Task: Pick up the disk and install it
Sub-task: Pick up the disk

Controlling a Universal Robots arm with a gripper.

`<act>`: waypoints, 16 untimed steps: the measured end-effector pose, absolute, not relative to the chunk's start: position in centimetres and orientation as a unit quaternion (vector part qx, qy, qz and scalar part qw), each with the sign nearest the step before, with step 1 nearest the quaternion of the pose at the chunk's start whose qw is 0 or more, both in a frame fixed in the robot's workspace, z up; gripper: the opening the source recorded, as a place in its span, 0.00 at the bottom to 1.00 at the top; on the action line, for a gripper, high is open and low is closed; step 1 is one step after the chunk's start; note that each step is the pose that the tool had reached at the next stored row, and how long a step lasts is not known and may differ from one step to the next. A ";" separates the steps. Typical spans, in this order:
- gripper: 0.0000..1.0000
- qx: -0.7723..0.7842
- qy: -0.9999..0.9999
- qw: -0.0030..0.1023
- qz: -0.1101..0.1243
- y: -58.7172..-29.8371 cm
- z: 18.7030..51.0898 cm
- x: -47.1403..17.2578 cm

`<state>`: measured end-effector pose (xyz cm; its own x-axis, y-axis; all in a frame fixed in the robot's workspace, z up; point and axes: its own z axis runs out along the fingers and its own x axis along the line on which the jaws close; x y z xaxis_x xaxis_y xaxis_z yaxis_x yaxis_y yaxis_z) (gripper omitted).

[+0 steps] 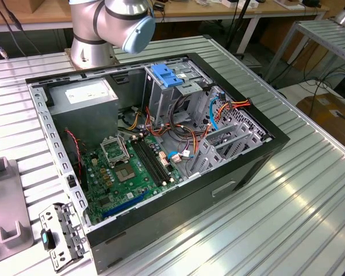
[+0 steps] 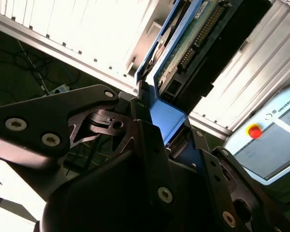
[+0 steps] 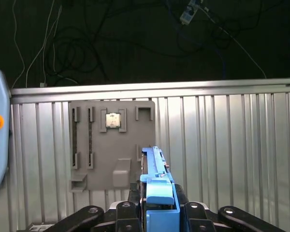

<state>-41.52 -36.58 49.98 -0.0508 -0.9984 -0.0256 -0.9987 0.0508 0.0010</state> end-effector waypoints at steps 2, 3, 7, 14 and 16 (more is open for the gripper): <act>0.37 -0.689 0.725 0.009 0.009 -36.6 50.0 -41.0; 0.37 -0.689 0.725 0.009 0.009 -36.6 50.0 -40.8; 0.37 -0.689 0.725 0.009 0.009 -36.6 50.0 -39.5; 0.37 -0.689 0.725 0.009 0.009 -36.7 50.0 -38.4; 0.37 -0.689 0.725 0.009 0.009 -36.8 50.0 -38.3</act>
<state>-38.27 -36.78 49.97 -0.0507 -0.9984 -0.0256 -0.9987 0.0507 0.0011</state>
